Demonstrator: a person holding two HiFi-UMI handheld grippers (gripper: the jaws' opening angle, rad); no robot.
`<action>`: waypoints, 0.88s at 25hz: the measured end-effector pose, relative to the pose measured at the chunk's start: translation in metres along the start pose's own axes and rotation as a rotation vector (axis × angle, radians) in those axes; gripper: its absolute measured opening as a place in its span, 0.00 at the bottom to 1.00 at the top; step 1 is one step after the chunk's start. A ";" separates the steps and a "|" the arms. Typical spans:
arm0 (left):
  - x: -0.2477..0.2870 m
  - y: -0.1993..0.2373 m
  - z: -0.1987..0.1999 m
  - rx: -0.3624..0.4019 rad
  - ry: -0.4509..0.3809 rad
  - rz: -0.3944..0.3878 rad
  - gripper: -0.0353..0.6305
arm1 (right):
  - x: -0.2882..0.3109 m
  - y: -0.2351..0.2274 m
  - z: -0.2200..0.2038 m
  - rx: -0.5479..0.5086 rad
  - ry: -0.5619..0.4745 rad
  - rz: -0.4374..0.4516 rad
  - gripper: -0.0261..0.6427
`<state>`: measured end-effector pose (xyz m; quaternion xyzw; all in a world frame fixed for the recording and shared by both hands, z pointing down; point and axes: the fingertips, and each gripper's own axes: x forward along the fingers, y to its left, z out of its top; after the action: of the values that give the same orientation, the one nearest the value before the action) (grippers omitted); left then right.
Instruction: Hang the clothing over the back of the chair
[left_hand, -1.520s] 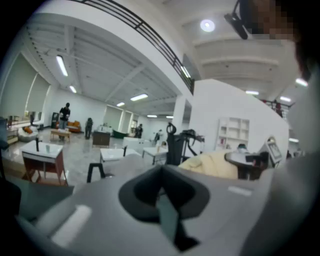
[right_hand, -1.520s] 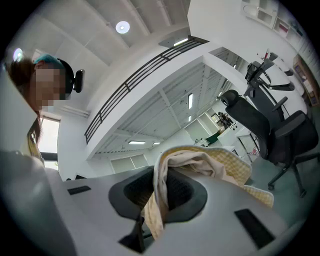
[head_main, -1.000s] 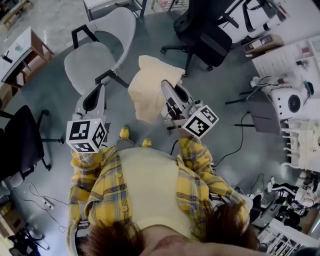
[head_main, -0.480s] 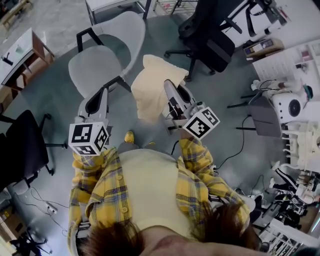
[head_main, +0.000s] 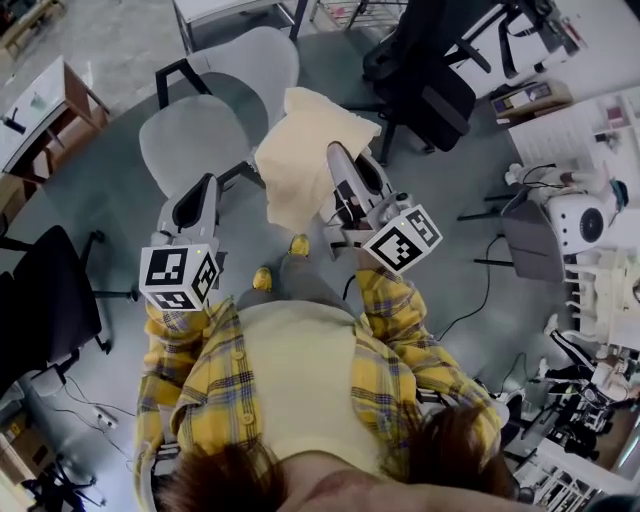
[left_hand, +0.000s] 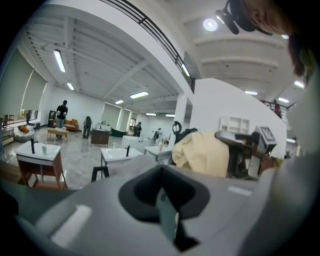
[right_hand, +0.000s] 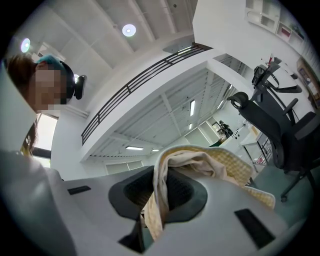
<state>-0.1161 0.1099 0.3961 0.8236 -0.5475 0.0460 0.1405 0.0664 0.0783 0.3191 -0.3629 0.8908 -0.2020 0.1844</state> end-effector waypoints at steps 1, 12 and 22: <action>0.005 0.001 0.002 0.001 -0.003 0.005 0.06 | 0.006 -0.003 0.002 0.001 -0.001 0.009 0.12; 0.083 0.006 0.032 0.009 -0.016 0.097 0.06 | 0.074 -0.050 0.023 0.044 0.049 0.155 0.12; 0.125 0.010 0.042 0.005 -0.011 0.196 0.06 | 0.114 -0.085 0.044 0.061 0.060 0.251 0.12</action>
<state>-0.0794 -0.0169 0.3869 0.7666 -0.6262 0.0565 0.1303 0.0592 -0.0691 0.3029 -0.2367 0.9277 -0.2152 0.1923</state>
